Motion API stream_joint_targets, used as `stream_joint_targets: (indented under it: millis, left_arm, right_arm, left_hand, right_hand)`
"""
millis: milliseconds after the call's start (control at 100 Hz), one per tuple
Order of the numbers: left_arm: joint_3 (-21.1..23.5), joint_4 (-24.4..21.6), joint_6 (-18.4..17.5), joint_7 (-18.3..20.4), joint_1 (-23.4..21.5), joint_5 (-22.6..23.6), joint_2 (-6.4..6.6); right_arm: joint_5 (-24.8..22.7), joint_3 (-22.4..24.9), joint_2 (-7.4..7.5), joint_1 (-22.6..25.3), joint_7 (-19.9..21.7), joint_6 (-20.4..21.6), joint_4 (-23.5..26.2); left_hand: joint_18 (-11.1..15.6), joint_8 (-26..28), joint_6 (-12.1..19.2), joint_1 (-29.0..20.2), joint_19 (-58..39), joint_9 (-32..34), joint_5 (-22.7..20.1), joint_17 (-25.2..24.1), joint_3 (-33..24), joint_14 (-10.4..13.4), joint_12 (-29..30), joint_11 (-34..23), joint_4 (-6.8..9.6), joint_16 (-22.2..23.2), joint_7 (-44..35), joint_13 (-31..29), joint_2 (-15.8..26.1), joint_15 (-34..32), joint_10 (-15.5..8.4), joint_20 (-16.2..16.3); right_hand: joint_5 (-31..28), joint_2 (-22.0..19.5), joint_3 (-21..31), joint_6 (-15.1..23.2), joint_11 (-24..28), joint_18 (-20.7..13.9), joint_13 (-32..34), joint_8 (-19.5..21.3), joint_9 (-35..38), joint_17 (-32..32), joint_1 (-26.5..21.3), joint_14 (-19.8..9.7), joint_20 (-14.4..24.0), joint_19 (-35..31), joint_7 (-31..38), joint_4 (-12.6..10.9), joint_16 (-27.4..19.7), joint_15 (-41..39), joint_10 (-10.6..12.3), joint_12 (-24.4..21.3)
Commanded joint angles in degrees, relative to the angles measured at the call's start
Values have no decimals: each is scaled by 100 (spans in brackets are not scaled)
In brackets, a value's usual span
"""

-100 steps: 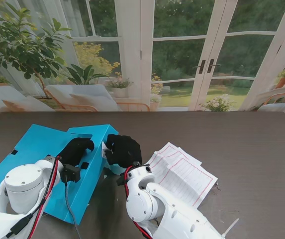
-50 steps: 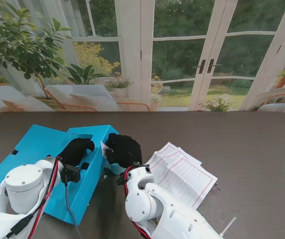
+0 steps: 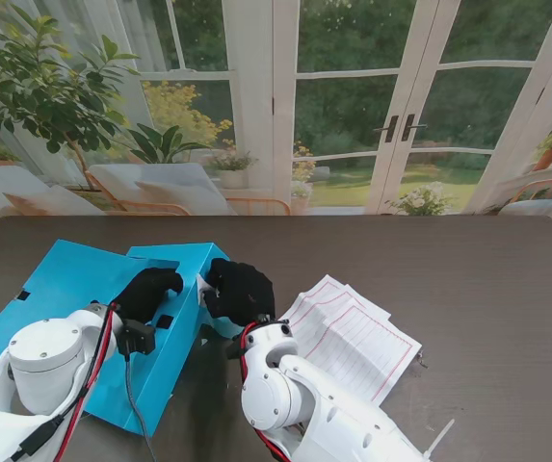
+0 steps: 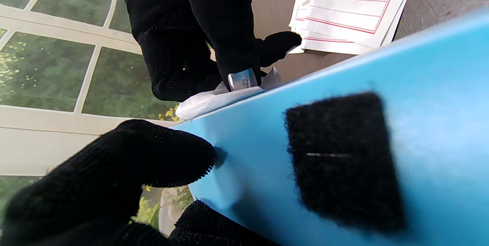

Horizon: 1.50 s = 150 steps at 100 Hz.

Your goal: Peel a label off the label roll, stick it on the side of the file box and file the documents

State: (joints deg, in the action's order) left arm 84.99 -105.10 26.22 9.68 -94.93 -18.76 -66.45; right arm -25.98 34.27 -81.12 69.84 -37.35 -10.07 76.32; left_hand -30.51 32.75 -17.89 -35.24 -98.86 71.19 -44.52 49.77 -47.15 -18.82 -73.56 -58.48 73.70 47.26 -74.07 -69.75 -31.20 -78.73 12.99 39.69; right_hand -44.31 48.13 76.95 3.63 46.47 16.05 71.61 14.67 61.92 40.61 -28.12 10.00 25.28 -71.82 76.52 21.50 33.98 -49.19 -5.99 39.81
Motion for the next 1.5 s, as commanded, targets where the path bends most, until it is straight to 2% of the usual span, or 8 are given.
stream_joint_targets:
  millis: [0,320,520,640,1100,1170,1230,1490]
  left_arm:
    - [6,-99,-30,155,3,-17,-6]
    - [12,-164,19,149,-35,-6,-5]
    - [11,-180,59,152,-36,10,-2]
    - [7,-194,101,123,-38,23,-9]
    - [33,-240,172,142,-43,33,-2]
    - [39,-245,171,166,-45,33,4]
    - [47,-245,166,198,-47,30,12]
    - [61,-233,171,242,-45,31,21]
  right_arm:
    - [-13,-13,-33,53,66,-32,-10]
    - [28,41,-32,65,25,-11,-65]
    - [15,101,15,129,36,0,29]
    - [-29,163,78,190,81,-18,167]
    - [-71,222,145,237,166,-49,261]
    - [-95,214,144,236,156,-70,252]
    - [-100,211,140,241,150,-100,254]
    - [-144,232,161,298,134,-146,337]
  left_hand:
    - [115,120,-436,-261,-556,205,97,126,-509,283,-79,-446,-61,-48,-364,-206,152,-422,-874,-19]
    - [115,128,-442,-257,-555,207,98,126,-512,282,-76,-449,-64,-52,-361,-212,161,-431,-872,-15]
    - [115,132,-433,-254,-554,200,104,126,-514,282,-80,-449,-70,-54,-359,-210,169,-432,-871,-13]
    - [115,133,-436,-250,-553,198,107,126,-513,282,-81,-448,-73,-55,-358,-209,171,-432,-871,-12]
    - [115,135,-436,-247,-552,191,111,127,-523,282,-87,-447,-77,-55,-355,-203,181,-433,-860,-9]
    - [115,135,-433,-246,-552,190,114,127,-523,282,-87,-447,-79,-55,-354,-203,183,-433,-860,-9]
    - [115,135,-437,-243,-552,188,113,127,-521,282,-89,-447,-82,-56,-352,-203,186,-433,-861,-8]
    - [115,136,-441,-242,-549,189,110,121,-528,282,-90,-449,-81,-56,-347,-202,193,-432,-857,-8]
  right_hand:
    - [367,-106,-90,-78,118,62,-228,-302,-228,-799,204,36,133,-126,-274,-121,-21,-51,-82,-86]
    - [698,-329,-167,-357,138,74,-602,-381,-717,-1006,493,126,199,-124,-584,-215,-93,-11,-159,-272]
    - [796,-577,-170,-531,119,74,-743,-170,-926,-1081,700,161,266,-95,-1146,-564,-167,5,-210,-516]
    - [787,-649,-189,-550,67,79,-770,-111,-968,-1100,767,154,274,-89,-1258,-653,-177,17,-229,-566]
    - [881,-697,-22,-544,21,85,-814,-179,-1036,-1112,597,151,298,-82,-1384,-577,-194,38,-243,-652]
    - [949,-794,-23,-598,30,78,-833,-87,-1100,-1130,662,170,308,-79,-1541,-823,-195,35,-254,-676]
    - [1075,-922,-65,-667,25,74,-896,608,-1203,-1174,764,188,329,-65,-1948,-1241,-202,34,-268,-724]
    - [1618,-931,-236,-785,7,57,-1157,611,-1557,-1310,928,238,354,-75,-2269,-1231,-191,-1,-309,-757]
